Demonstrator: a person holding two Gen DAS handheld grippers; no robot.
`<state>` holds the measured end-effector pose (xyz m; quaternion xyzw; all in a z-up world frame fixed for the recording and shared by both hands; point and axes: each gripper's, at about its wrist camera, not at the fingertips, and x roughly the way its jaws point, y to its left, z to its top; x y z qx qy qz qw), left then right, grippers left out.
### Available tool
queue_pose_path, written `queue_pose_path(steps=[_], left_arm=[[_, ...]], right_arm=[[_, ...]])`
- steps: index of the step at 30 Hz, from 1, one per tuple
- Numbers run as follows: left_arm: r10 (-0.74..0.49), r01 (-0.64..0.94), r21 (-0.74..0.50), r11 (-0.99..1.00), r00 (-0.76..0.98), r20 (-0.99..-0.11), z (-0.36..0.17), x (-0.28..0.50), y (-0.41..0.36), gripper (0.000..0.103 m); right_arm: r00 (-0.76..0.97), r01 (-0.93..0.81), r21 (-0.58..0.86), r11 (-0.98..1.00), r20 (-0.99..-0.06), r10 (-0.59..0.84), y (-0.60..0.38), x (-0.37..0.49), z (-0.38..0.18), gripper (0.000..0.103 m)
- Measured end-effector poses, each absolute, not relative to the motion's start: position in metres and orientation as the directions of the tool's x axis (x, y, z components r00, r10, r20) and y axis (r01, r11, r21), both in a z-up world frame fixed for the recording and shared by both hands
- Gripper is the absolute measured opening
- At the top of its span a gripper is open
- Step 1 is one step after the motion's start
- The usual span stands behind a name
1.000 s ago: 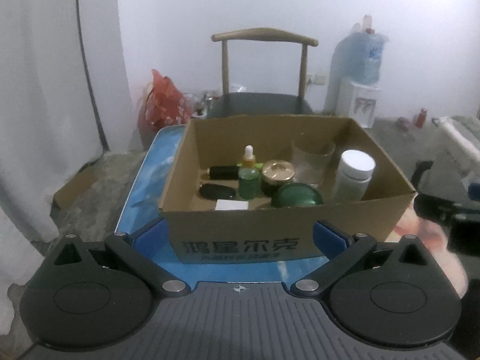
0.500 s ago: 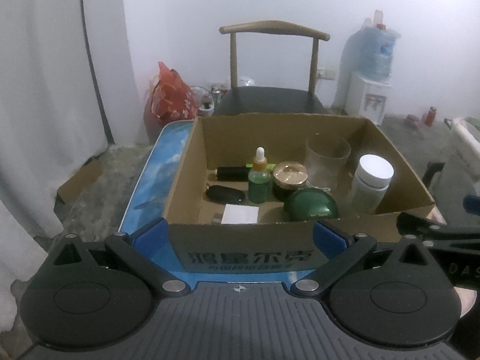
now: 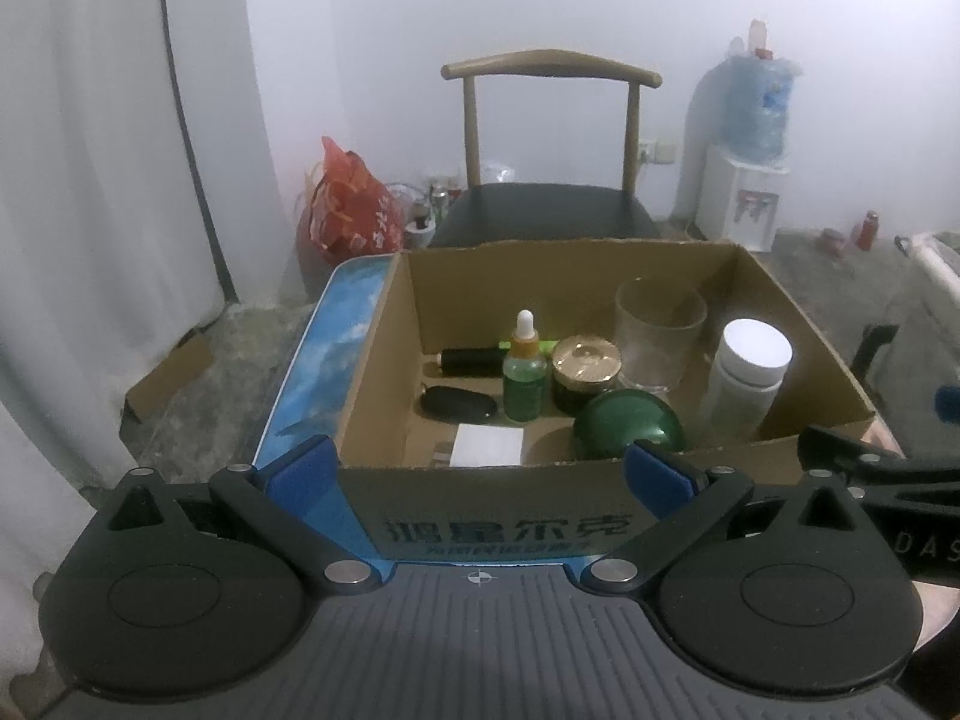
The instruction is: Organize rigid objects
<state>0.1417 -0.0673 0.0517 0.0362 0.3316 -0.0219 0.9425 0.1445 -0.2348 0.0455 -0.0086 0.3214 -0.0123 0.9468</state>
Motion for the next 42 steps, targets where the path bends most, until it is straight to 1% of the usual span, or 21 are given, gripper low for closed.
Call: queue_pose_path(steps=[42], left_arm=[[0.0,0.058,0.069,0.996,0.767,-0.641,0.0485,0.1422,-0.0601,0.103]], right_arm=[[0.782,0.023,0.007,1.0,-0.624,-0.014,-0.2326,0.1465,0.0449,0.103]])
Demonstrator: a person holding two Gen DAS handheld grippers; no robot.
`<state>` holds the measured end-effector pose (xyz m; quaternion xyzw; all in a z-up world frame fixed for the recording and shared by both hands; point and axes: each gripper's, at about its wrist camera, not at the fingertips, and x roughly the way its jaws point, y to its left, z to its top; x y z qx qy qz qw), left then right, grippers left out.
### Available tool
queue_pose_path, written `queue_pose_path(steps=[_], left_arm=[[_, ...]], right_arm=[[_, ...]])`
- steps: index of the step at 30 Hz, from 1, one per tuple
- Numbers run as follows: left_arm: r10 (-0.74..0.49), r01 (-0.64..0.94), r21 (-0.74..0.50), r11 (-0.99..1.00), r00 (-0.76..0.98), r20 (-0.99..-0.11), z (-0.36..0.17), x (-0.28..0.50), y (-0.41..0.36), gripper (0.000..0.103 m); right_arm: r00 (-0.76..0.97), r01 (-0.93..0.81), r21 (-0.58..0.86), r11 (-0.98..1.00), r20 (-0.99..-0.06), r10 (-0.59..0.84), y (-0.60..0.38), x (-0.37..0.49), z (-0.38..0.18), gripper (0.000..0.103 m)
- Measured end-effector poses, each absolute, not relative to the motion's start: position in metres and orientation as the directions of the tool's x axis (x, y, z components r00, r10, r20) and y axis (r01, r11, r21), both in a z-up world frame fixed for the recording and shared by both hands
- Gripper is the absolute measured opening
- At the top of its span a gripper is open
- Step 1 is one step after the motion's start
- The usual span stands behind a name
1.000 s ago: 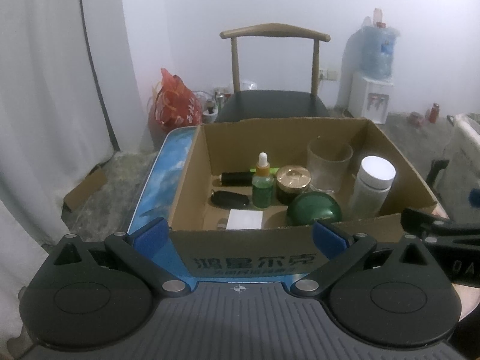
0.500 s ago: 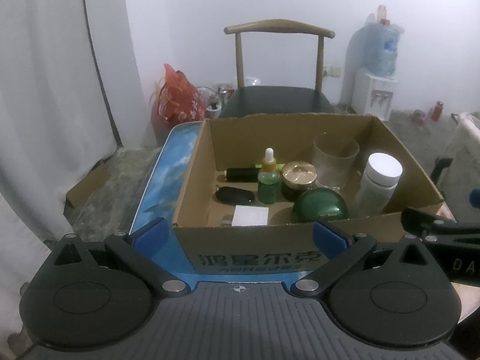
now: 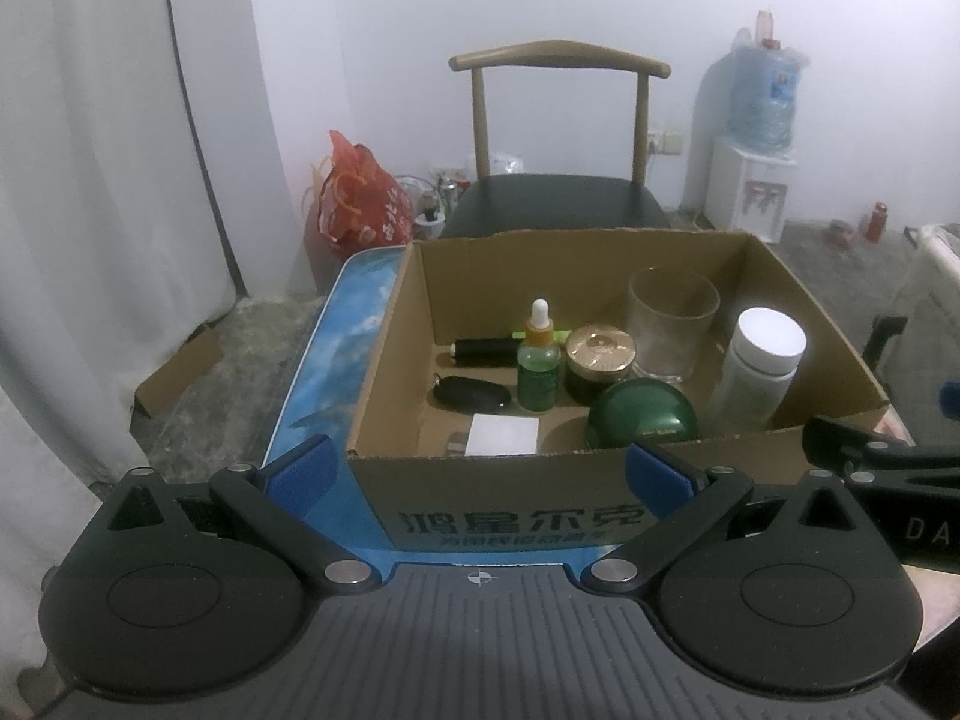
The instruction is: Organize rigid objects
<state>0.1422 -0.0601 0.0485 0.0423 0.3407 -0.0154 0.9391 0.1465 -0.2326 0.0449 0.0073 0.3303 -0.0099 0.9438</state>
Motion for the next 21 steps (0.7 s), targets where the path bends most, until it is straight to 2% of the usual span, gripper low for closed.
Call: queue_pose_path(steps=[21], left_arm=[[0.0,0.057,0.067,0.996,0.765,-0.644,0.0491,0.1432,-0.06,0.102]], right_arm=[[0.778,0.027,0.012,1.0,-0.628,-0.013,-0.2334,0.1465,0.0441,0.103]])
